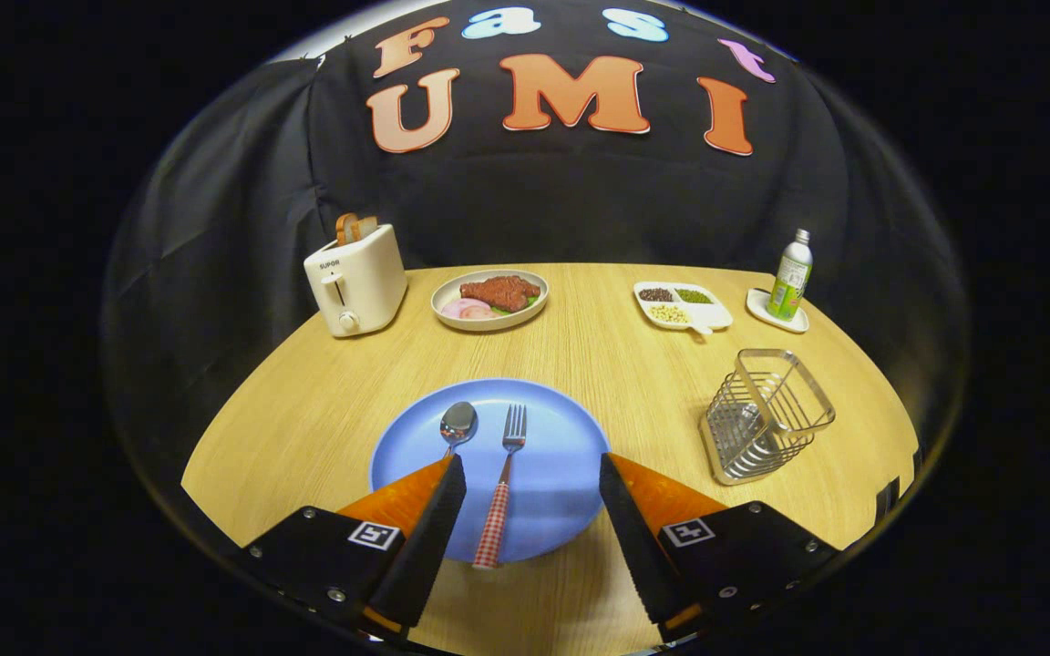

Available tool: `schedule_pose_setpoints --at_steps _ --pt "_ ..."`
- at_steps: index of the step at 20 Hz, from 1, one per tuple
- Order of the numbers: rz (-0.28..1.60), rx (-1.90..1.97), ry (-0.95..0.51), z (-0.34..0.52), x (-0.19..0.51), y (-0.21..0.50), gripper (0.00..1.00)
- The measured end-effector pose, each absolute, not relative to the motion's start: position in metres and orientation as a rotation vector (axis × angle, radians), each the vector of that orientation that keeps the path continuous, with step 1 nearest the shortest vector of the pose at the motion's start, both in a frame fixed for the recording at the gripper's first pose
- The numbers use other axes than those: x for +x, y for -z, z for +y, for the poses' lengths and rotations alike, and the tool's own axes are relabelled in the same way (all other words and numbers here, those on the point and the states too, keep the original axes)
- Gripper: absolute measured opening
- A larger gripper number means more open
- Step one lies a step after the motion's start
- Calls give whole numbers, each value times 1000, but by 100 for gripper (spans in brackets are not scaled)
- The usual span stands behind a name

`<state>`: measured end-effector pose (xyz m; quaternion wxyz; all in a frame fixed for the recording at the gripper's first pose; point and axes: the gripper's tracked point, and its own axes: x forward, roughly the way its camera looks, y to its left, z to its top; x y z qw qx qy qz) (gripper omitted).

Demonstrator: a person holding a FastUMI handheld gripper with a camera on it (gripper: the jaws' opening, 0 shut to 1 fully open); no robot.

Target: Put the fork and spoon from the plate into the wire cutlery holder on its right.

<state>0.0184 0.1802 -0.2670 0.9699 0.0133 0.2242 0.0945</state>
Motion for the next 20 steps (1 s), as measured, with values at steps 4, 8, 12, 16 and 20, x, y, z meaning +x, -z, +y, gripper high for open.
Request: schedule_pose_setpoints --at_steps 4,8,12,16,20 --pt "498 17 -196 188 22 290 80" --pt "546 14 -209 195 22 310 69" --pt "582 -7 -223 201 23 323 57" --pt "608 -12 -217 202 26 329 39" --pt "620 3 -200 199 28 324 14"
